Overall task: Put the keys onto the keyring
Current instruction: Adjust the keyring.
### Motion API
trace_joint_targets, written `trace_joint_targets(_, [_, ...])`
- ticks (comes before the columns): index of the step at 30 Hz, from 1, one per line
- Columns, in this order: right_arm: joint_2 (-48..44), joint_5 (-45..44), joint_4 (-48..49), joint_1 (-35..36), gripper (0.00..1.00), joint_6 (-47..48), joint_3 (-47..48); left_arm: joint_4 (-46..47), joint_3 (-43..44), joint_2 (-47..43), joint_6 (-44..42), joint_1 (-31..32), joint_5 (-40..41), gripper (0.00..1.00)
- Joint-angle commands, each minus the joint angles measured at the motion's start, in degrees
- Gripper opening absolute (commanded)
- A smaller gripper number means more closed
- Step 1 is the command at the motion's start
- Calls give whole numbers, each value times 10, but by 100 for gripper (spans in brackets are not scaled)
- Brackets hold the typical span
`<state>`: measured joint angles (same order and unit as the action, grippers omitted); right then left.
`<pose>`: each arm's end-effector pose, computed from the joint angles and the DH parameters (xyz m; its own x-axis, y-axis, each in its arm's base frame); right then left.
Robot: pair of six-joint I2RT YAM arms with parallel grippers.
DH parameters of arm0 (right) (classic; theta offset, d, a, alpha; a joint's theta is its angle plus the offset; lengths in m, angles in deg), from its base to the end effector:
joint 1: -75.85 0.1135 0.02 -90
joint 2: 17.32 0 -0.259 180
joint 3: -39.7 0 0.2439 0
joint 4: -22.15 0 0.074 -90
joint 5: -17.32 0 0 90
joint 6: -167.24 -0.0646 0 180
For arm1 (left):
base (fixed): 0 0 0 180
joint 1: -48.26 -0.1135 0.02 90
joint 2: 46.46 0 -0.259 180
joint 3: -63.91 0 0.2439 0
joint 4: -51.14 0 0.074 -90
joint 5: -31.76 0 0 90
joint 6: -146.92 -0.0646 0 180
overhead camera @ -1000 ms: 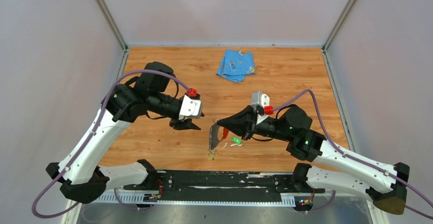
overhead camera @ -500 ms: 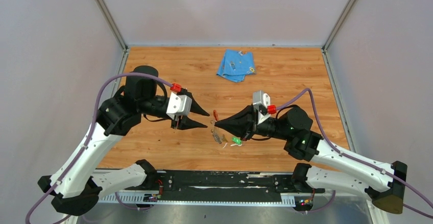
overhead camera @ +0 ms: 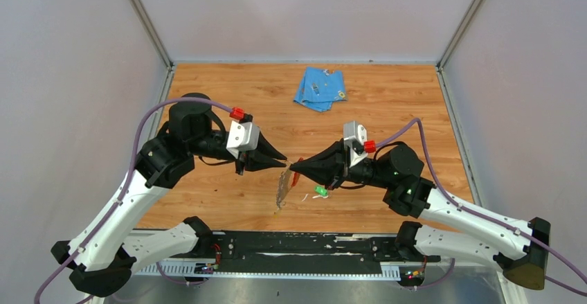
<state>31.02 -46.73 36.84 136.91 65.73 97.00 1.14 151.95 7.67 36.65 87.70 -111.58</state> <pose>0.0768 0.1972 0.3980 -0.0055 0.3608 -0.9326 -0.9999 0.0126 0.0108 0.1052 -0.1536 0.4283 0.1368 0.1553 -0.9783 0.9884 -0.0878 0.1243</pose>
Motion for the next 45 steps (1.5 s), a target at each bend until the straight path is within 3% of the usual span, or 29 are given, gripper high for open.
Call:
trace_joint_targets(1, [3, 11, 33, -5, 0, -7, -1, 39, -6, -2, 41, -3, -20, 20])
trace_joint_targets(6, [6, 3, 36, -5, 0, -4, -1, 40, -20, -2, 56, -3, -45, 20])
trace_joint_targets(11, [1, -6, 38, -5, 0, 2, -1, 21, -26, -4, 39, -3, -49, 5])
trace_joint_targets(16, [-4, -5, 31, -5, 0, 5, -1, 11, -24, -5, 36, -3, -32, 7])
trace_joint_targets(20, [-3, 0, 16, -5, 0, 9, 4, 11, -17, -2, 31, -3, -29, 0])
trace_joint_targets(22, [-5, -1, -32, -5, 0, 24, 20, 9, -18, -5, 24, -3, -14, 0])
trace_joint_targets(25, [-14, -17, -143, -6, 19, 70, 63, -23, -18, -9, -23, -3, 9, 0])
trace_joint_targets(27, [-5, -20, -230, -7, 25, 104, 108, -41, -17, -8, -49, -3, 16, 0])
trace_joint_targets(32, [51, -10, -402, -11, 31, 165, 218, -50, -5, 4, -46, 3, 18, 0])
trace_joint_targets(37, [106, 20, -487, -12, 32, 200, 285, -53, 3, 10, -43, 9, 21, 0])
trace_joint_targets(45, [129, 58, -498, -12, 22, 207, 300, -54, 0, 4, -38, 9, 30, 0])
